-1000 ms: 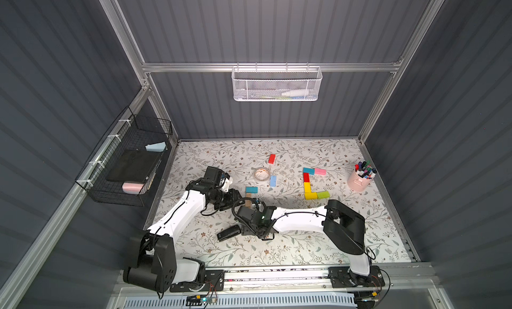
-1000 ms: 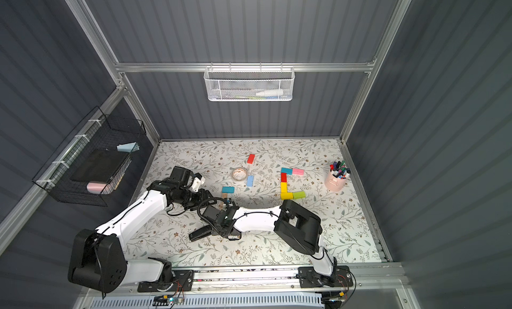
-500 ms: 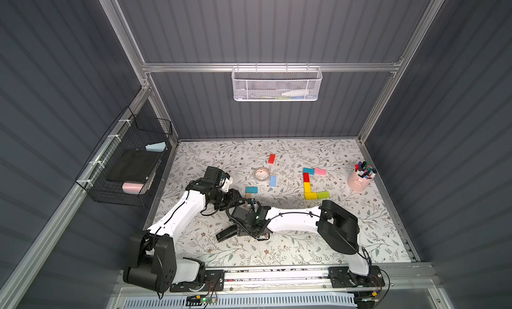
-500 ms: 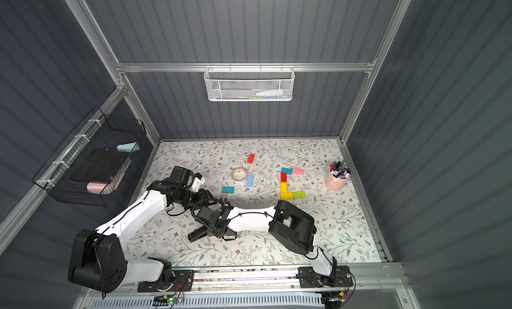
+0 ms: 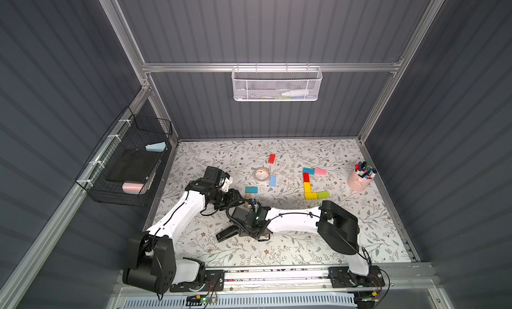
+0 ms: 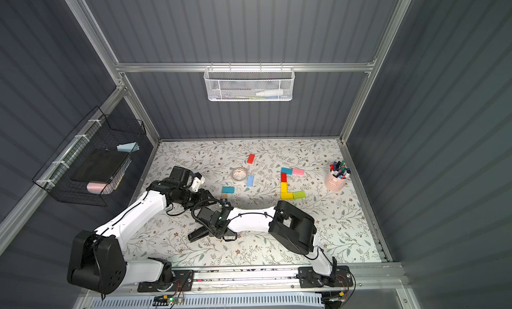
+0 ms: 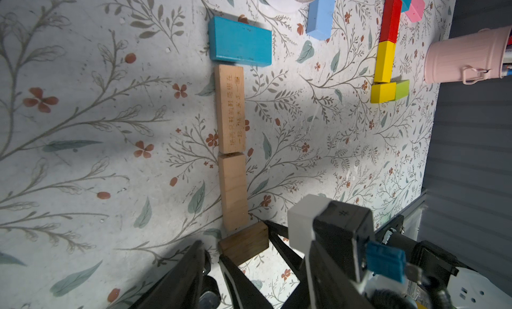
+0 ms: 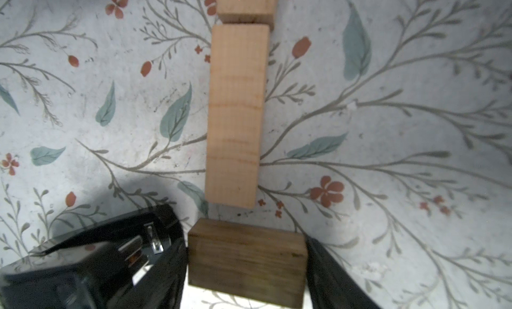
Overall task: Assemble the letter c with building blocks
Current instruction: Assemble the building block at the center of the board.
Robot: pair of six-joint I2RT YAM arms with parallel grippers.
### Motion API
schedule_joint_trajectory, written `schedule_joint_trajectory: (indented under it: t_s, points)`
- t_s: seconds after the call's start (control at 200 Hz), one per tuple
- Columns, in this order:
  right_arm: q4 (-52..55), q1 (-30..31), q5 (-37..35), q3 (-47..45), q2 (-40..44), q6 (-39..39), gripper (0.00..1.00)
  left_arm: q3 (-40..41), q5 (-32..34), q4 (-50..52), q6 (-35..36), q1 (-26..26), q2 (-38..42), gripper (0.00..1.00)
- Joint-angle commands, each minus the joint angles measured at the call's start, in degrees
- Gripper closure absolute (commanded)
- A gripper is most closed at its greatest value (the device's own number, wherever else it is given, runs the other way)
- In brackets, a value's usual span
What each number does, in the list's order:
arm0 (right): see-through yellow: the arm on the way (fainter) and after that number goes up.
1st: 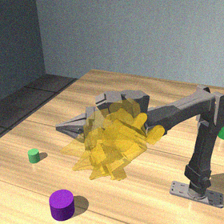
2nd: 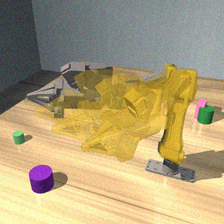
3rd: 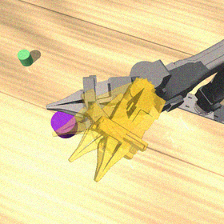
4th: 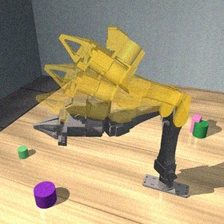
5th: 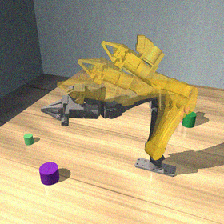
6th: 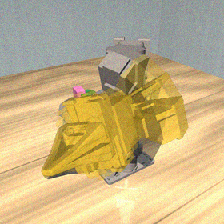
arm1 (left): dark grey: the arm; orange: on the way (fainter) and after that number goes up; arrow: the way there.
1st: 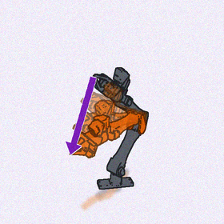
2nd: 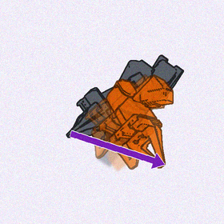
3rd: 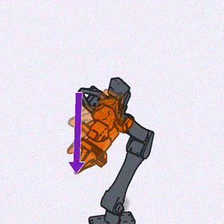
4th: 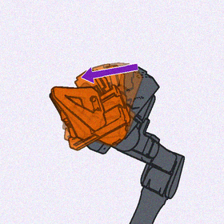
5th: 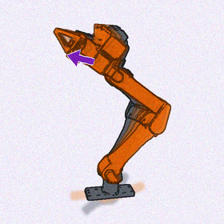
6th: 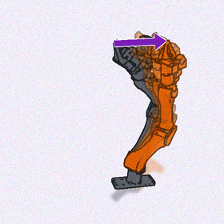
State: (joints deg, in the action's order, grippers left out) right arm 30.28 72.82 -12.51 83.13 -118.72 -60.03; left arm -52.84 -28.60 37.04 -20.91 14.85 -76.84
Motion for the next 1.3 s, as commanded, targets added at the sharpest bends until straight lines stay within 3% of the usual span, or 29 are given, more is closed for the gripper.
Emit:
schedule_joint_trajectory:
  t_s: [0.0, 1.296]
  points:
    - [0.8, 0.1, -1.0, -1.8, 0.5, -1.6, 0.31, 0.1, 0.0, 0.6, 1.1, -0.3, 1.3, 0.41]
    - [-0.4, -1.5, -2.0, -4.1, 2.6, -1.5, 0.31, 0.2, -0.4, 0.6, 1.6, -0.4, 0.9, 0.41]
